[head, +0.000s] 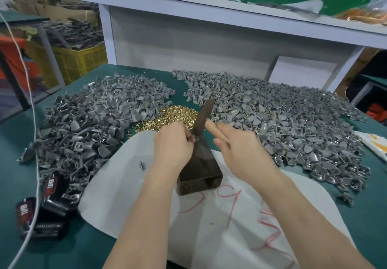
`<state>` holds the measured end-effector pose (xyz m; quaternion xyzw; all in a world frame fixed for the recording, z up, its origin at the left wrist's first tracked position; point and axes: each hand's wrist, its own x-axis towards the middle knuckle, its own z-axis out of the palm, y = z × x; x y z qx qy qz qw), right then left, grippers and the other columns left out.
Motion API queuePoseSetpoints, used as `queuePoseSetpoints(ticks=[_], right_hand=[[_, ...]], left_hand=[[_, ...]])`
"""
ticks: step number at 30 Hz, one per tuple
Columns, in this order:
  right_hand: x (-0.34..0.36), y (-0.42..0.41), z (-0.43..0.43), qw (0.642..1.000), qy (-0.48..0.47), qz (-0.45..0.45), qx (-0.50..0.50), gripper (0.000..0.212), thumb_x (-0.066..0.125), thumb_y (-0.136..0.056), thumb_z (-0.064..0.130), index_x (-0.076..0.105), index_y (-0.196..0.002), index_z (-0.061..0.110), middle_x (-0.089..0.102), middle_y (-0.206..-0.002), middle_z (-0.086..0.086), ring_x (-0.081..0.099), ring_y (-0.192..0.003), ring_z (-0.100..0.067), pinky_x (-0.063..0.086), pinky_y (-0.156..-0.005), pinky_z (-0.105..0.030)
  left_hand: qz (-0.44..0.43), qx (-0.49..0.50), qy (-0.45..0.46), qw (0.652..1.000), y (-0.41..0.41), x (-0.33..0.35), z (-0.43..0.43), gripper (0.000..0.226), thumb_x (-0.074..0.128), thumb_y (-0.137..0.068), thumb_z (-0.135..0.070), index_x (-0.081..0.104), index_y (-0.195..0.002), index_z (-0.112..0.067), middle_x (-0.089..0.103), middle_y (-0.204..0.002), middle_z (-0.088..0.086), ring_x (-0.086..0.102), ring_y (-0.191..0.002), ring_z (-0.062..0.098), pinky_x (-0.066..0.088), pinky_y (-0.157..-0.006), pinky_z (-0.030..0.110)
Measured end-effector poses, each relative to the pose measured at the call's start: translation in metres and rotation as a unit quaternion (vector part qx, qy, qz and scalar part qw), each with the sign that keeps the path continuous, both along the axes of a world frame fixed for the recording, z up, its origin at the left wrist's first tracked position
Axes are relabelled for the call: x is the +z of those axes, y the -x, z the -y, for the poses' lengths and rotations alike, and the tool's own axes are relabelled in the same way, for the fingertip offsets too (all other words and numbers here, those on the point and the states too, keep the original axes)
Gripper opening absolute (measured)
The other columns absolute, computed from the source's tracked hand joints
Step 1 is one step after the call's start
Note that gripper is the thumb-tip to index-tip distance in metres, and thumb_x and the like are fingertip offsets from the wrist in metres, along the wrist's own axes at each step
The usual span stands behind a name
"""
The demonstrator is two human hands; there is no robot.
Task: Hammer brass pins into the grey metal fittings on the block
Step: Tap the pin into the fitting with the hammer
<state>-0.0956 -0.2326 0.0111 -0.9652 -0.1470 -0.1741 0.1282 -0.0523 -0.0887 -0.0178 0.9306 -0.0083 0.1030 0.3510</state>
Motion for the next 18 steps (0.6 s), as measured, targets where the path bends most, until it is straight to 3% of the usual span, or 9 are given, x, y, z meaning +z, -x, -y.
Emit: queuePoseSetpoints(ticks=[2, 5, 6, 9, 11, 14, 16, 18], right_hand=[[0.008, -0.006, 0.006, 0.999, -0.025, -0.003, -0.026, 0.039, 0.046, -0.098, 0.026, 0.046, -0.136, 0.03, 0.067, -0.114, -0.004, 0.064, -0.094, -0.031, 0.05, -0.075, -0.034], [0.013, -0.006, 0.012, 0.979, -0.155, 0.131, -0.022, 0.038, 0.05, -0.096, 0.022, 0.049, -0.135, 0.022, 0.069, -0.099, -0.008, 0.064, -0.076, -0.027, 0.052, -0.066, -0.033], [0.011, -0.003, 0.009, 0.98, -0.148, 0.132, -0.009, 0.038, 0.051, -0.096, 0.02, 0.05, -0.134, 0.021, 0.069, -0.099, -0.008, 0.064, -0.073, -0.027, 0.051, -0.064, -0.032], [-0.004, 0.003, 0.003, 0.999, -0.035, -0.01, -0.007, 0.036, 0.05, -0.095, 0.022, 0.05, -0.131, 0.028, 0.068, -0.103, -0.002, 0.063, -0.086, -0.029, 0.047, -0.068, -0.029], [-0.001, -0.009, 0.008, 0.998, -0.046, -0.047, -0.015, 0.028, 0.051, -0.094, 0.026, 0.054, -0.121, 0.033, 0.06, -0.083, 0.005, 0.057, -0.073, -0.02, 0.037, -0.061, -0.023], [-0.001, -0.03, 0.016, 0.99, -0.122, -0.057, -0.038, 0.011, 0.051, -0.093, 0.025, 0.059, -0.099, 0.021, 0.054, -0.069, 0.006, 0.055, -0.062, -0.014, 0.041, -0.056, -0.019], [-0.007, -0.046, 0.019, 0.978, -0.162, -0.09, -0.097, 0.022, 0.048, -0.095, 0.027, 0.054, -0.077, 0.015, 0.051, -0.065, -0.001, 0.056, -0.067, -0.027, 0.044, -0.06, -0.031], [-0.017, -0.057, 0.02, 0.969, -0.131, -0.156, -0.136, 0.033, 0.046, -0.097, 0.028, 0.044, -0.065, 0.018, 0.045, -0.06, 0.001, 0.05, -0.066, -0.025, 0.033, -0.053, -0.03]], left_hand=[[0.006, 0.0, -0.001, 1.0, 0.0, 0.0, 0.0, 0.01, 0.063, -0.087, -0.016, 0.073, -0.085, -0.013, 0.07, -0.091, 0.008, 0.062, -0.092, 0.03, 0.051, -0.082, 0.04], [0.006, 0.005, 0.012, 1.0, -0.002, 0.001, 0.0, 0.011, 0.066, -0.087, -0.019, 0.072, -0.081, -0.012, 0.07, -0.084, 0.008, 0.062, -0.088, 0.031, 0.052, -0.079, 0.038], [0.003, 0.007, 0.009, 1.0, -0.002, 0.0, 0.0, 0.01, 0.066, -0.087, -0.019, 0.072, -0.082, -0.012, 0.07, -0.085, 0.008, 0.062, -0.088, 0.031, 0.052, -0.079, 0.038], [0.0, 0.008, -0.007, 1.0, -0.001, 0.001, 0.001, 0.011, 0.064, -0.087, -0.02, 0.073, -0.087, -0.015, 0.071, -0.09, 0.008, 0.062, -0.092, 0.03, 0.052, -0.081, 0.038], [-0.006, 0.009, -0.006, 1.0, -0.002, 0.002, 0.0, 0.011, 0.063, -0.088, -0.021, 0.073, -0.087, -0.016, 0.07, -0.091, 0.007, 0.062, -0.092, 0.03, 0.052, -0.082, 0.038], [-0.005, 0.01, -0.011, 1.0, -0.002, 0.002, 0.0, 0.009, 0.064, -0.088, -0.022, 0.072, -0.088, -0.017, 0.07, -0.092, 0.006, 0.062, -0.092, 0.029, 0.051, -0.082, 0.038], [-0.001, 0.013, -0.011, 1.0, 0.0, 0.001, 0.0, 0.008, 0.064, -0.088, -0.021, 0.072, -0.086, -0.018, 0.07, -0.09, 0.004, 0.062, -0.092, 0.027, 0.051, -0.081, 0.037], [0.006, 0.018, -0.013, 1.0, 0.001, 0.002, 0.001, 0.009, 0.064, -0.089, -0.02, 0.072, -0.085, -0.018, 0.07, -0.091, 0.002, 0.062, -0.092, 0.026, 0.051, -0.082, 0.037]])
